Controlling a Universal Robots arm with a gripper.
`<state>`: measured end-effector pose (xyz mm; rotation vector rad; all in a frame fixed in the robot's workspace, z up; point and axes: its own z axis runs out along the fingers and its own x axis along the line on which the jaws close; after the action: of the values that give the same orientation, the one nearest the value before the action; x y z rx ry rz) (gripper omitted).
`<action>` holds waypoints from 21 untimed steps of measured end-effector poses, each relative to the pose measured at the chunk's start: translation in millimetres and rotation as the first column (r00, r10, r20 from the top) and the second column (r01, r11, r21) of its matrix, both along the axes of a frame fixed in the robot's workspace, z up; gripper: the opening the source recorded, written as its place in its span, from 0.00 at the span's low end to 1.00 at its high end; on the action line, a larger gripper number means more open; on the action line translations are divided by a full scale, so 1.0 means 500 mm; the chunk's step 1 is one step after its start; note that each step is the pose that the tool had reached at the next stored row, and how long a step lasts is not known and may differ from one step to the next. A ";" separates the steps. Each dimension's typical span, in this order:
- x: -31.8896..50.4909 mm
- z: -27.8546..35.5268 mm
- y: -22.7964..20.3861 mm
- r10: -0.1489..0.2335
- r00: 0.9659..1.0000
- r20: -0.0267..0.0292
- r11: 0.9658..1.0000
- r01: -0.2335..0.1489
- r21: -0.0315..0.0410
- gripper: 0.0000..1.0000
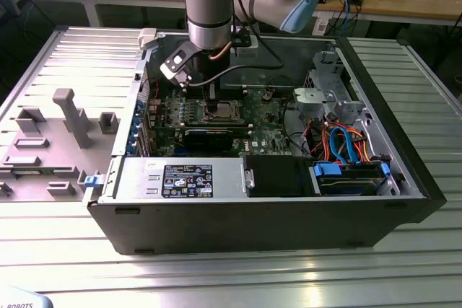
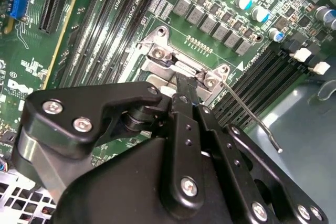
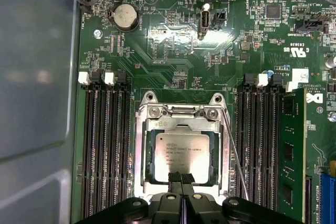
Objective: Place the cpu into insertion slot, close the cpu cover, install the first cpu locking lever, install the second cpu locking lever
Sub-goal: 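Close the cpu cover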
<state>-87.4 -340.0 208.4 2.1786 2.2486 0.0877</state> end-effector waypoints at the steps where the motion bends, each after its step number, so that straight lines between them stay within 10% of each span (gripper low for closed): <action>1: -0.001 0.000 0.0000 0.000 1.000 0.000 1.000 0.000 0.000 0.11; 13: -0.006 -0.012 -0.0003 0.000 1.000 -0.010 1.000 0.000 0.008 0.11; 21: -0.006 0.004 -0.0001 0.000 1.000 -0.009 1.000 0.000 0.009 0.11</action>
<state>-90.5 -340.0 210.6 2.1881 2.2576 0.0880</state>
